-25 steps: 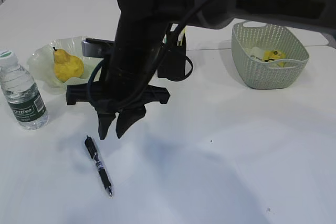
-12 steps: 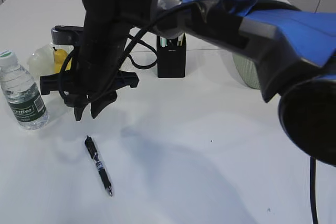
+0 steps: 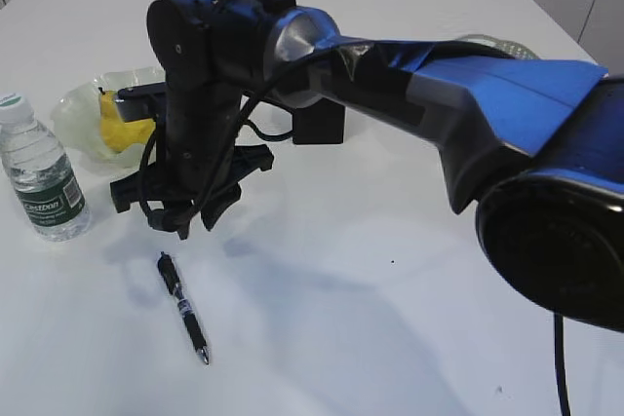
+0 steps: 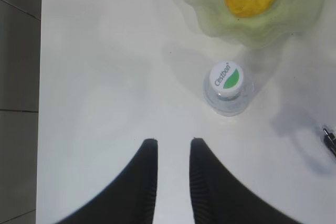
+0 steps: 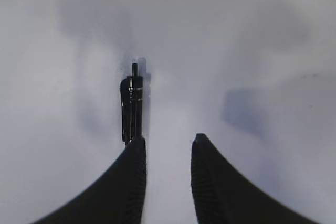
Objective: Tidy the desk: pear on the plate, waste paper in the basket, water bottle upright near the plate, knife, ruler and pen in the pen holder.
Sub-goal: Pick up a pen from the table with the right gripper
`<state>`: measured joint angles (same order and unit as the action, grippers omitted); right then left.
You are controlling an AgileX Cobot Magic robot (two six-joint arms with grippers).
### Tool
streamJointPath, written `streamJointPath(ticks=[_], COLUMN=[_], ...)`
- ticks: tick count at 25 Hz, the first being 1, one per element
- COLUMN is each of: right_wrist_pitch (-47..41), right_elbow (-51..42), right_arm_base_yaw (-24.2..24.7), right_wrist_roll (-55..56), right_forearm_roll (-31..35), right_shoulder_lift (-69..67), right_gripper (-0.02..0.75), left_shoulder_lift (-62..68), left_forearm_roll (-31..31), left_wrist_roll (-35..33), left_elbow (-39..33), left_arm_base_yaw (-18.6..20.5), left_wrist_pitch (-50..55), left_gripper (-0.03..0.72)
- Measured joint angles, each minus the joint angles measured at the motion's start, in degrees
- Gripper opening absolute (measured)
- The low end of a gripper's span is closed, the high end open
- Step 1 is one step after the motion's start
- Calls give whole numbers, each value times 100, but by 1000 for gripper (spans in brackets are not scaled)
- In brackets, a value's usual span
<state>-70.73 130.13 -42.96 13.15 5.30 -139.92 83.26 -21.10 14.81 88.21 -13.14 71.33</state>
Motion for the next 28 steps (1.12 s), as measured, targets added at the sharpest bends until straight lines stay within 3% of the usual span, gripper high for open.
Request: streamJointPath(ticks=[9, 28], right_wrist_pitch=[0, 0], right_elbow=[0, 4], right_arm_base_yaw=[-319, -343], right_wrist_roll=[0, -14], right_forearm_roll=[-32, 17], right_shoulder_lift=[-75, -296], right_gripper=[249, 249], left_shoulder_lift=[0, 0], left_forearm_roll=[0, 0], left_wrist_roll=[12, 12], left_elbow=[0, 0], left_arm_base_yaw=[0, 0], left_wrist_pitch=[0, 0], left_gripper=[142, 143])
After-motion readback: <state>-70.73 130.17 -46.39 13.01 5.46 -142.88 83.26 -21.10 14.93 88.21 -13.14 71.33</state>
